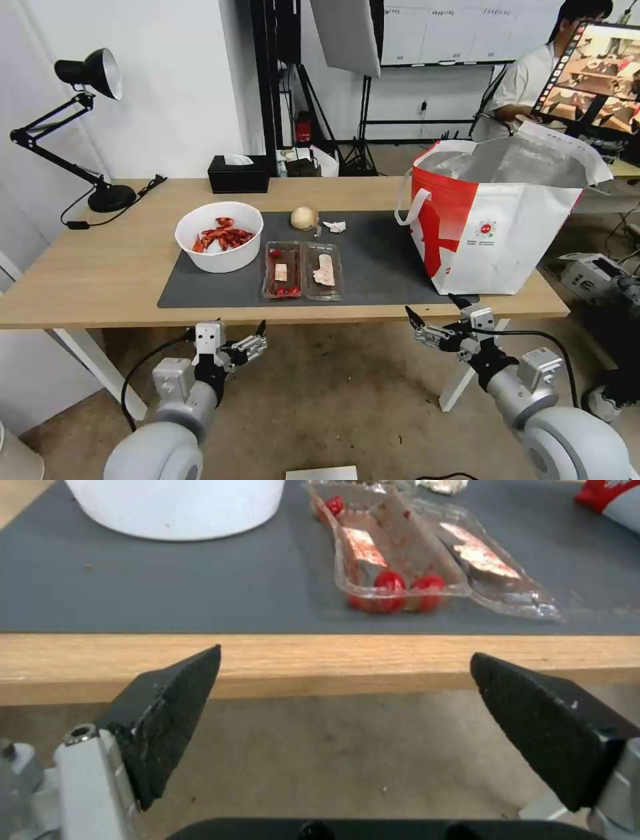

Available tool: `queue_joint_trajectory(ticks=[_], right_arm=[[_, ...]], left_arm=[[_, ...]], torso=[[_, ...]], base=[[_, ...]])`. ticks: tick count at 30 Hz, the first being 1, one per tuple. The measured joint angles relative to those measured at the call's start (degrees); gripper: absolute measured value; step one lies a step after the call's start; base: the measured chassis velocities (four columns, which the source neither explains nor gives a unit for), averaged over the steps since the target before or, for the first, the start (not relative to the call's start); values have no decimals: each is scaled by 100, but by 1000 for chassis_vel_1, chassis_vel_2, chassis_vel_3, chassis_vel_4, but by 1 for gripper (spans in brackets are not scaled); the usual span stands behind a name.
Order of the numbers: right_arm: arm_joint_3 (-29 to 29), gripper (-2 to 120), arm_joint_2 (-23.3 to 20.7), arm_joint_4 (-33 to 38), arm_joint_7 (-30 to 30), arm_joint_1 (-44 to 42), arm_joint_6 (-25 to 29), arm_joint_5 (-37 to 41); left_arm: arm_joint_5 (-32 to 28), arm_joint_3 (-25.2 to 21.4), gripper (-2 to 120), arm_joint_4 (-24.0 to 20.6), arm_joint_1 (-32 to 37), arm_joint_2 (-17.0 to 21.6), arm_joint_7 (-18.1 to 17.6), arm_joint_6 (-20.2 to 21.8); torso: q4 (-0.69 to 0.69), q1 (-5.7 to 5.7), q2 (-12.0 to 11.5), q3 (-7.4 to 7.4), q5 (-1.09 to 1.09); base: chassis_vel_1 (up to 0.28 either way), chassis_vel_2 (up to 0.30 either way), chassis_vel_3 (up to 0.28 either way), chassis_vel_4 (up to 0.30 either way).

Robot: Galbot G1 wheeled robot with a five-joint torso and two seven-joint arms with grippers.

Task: Pick up the trash from the table and place it into the takeout bag.

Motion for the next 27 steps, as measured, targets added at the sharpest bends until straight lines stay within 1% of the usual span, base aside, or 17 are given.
queue_joint_trajectory(ticks=[10, 16, 19, 20, 21, 23, 24, 25, 27], right_arm=[[-53, 100, 37, -27, -27, 15, 41, 2], [-116, 100, 44, -65, 27, 54, 119, 250], [-204, 100, 49, -84, 182, 110, 167, 784], [-204, 100, 49, -84, 182, 110, 167, 784], [-238, 100, 49, -93, 212, 140, 177, 991], [-387, 100, -45, -159, 298, 292, 252, 1719], [-387, 100, -45, -159, 298, 292, 252, 1719], [-432, 100, -97, -174, 346, 353, 268, 1993], [-583, 100, -304, -169, 592, 585, 283, 3129]], left_arm=[[-6, -59, 100, -21, 15, 12, -7, -15], [7, -67, 100, -10, 32, 4, -39, -173], [14, -81, 100, 8, 50, 3, -42, -287], [14, -81, 100, 8, 50, 3, -42, -287], [16, -90, 100, 10, 58, 6, -42, -309], [19, -97, 100, 17, 72, 21, -42, -344], [19, -97, 100, 17, 72, 21, -42, -344], [20, -97, 100, 20, 72, 23, -42, -351], [22, -93, 100, 23, 74, 23, -42, -366]], torso=[[1, 0, 0, 0, 0], [0, 0, 0, 0, 0], [0, 0, 0, 0, 0], [0, 0, 0, 0, 0], [0, 0, 0, 0, 0], [0, 0, 0, 0, 0], [0, 0, 0, 0, 0], [1, -1, 0, 0, 0], [1, 0, 0, 0, 0]], base=[[0, 0, 0, 0], [0, 0, 0, 0], [0, 0, 0, 0], [0, 0, 0, 0], [0, 0, 0, 0], [0, 0, 0, 0], [0, 0, 0, 0], [0, 0, 0, 0], [0, 0, 0, 0]])
